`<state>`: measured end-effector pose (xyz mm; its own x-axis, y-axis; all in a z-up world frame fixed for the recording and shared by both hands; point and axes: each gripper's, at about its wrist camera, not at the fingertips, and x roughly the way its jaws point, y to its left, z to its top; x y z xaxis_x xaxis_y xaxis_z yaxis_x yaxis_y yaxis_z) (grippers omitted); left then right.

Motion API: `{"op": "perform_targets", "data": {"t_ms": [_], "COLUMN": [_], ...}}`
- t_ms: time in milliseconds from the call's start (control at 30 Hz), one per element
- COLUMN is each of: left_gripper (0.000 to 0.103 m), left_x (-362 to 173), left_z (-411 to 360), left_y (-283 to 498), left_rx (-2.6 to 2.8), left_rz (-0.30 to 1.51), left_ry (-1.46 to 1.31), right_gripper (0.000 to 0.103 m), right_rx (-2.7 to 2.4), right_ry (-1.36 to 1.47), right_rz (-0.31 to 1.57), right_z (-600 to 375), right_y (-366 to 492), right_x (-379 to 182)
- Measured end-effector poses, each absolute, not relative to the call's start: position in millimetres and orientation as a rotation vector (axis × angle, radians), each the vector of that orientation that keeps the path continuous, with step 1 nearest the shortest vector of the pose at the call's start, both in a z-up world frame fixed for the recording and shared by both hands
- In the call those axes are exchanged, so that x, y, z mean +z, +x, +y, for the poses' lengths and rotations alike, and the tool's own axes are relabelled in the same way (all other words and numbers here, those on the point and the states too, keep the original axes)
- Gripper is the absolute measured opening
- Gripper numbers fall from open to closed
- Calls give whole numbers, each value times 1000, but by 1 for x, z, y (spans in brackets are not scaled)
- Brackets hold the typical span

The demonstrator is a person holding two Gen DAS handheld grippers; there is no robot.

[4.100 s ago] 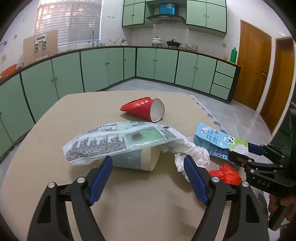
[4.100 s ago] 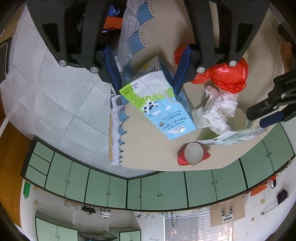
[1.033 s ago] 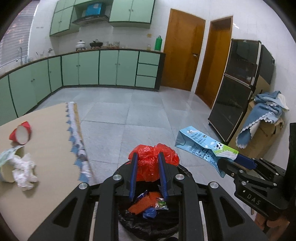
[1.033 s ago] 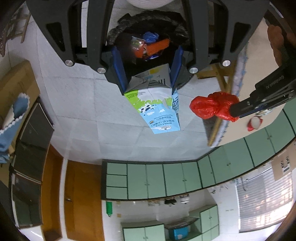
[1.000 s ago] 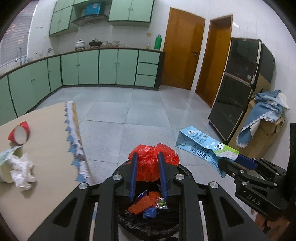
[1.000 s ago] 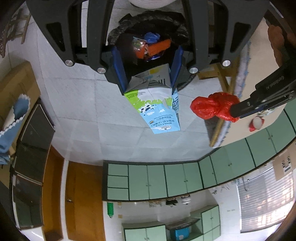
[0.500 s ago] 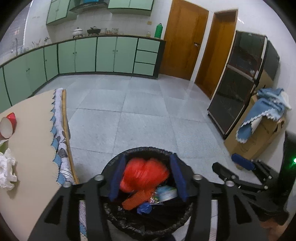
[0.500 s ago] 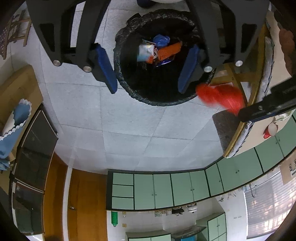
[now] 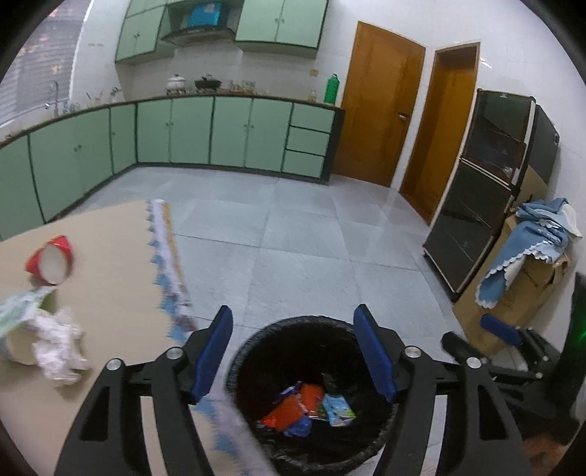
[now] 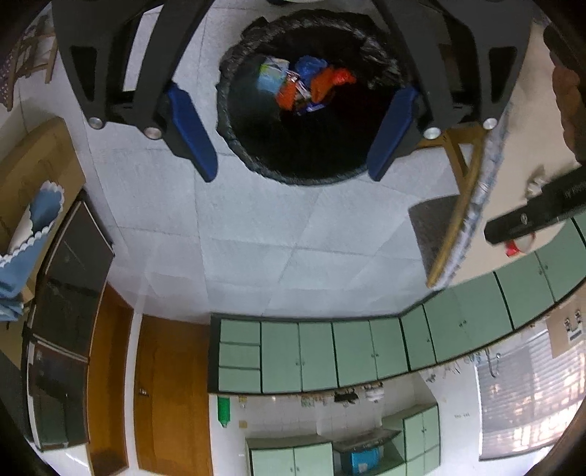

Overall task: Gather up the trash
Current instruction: 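Move both tools back over the tissue and printed plastic bag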

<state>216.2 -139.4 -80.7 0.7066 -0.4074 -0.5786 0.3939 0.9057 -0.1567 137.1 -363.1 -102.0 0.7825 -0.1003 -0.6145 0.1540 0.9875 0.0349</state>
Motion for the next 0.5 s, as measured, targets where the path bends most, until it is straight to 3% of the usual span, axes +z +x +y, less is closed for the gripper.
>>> {"op": "perform_targets", "data": {"t_ms": [167, 500], "left_gripper": [79, 82], "left_x": [-69, -62], "left_z": [-87, 44], "left_y": [205, 191], "left_rx": [-349, -63], "left_rz": [602, 553], "left_ry": [-25, -33], "right_gripper": [97, 98], "right_rx": [-85, 100], "right_ry": [94, 76], "right_rz": [611, 576], "right_z": [-333, -232], "right_y": [140, 171], "right_x": [-82, -64]}}
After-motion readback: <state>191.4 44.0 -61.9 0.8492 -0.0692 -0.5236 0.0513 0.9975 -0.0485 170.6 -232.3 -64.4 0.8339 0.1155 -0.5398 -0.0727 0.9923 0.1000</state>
